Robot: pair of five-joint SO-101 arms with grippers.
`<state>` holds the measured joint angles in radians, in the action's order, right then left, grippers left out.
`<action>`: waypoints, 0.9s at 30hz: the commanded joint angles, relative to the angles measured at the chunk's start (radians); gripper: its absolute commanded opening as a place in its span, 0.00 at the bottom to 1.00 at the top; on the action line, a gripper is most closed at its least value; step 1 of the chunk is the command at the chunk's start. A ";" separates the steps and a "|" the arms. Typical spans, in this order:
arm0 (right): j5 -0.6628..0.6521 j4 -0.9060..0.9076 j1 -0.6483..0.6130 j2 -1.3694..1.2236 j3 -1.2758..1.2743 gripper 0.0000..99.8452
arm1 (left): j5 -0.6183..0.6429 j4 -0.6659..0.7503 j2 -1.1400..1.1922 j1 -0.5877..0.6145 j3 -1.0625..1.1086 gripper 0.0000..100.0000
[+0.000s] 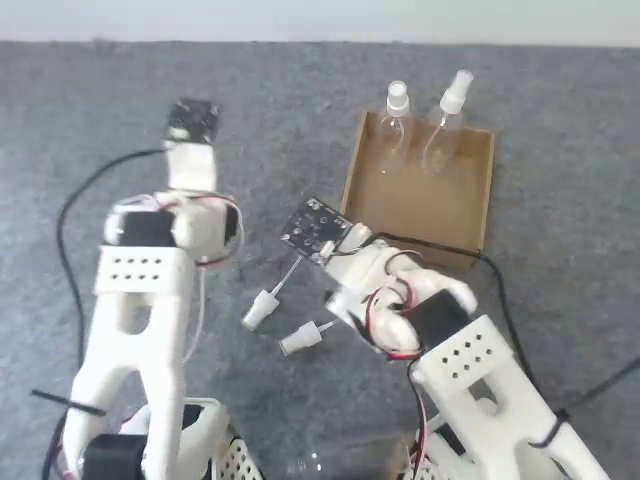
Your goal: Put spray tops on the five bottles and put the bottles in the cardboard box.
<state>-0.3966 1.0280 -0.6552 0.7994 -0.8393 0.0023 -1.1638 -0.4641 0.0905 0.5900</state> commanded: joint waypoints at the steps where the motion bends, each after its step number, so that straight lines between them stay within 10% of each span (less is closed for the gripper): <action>1: 0.098 -0.283 -0.088 0.022 -0.060 0.01 | 0.020 -0.137 -0.044 0.051 -0.318 0.02; 16: 0.233 -0.742 -0.211 0.022 -0.293 0.01 | 0.411 -0.218 -0.137 0.066 -0.782 0.01; 27: 0.235 -0.766 -0.214 0.033 -0.334 0.01 | 0.466 0.258 -0.381 0.038 -0.263 0.01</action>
<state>-0.1757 0.2869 -0.8608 0.7994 -1.1876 0.4549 -1.1193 -0.7833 0.1596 0.1128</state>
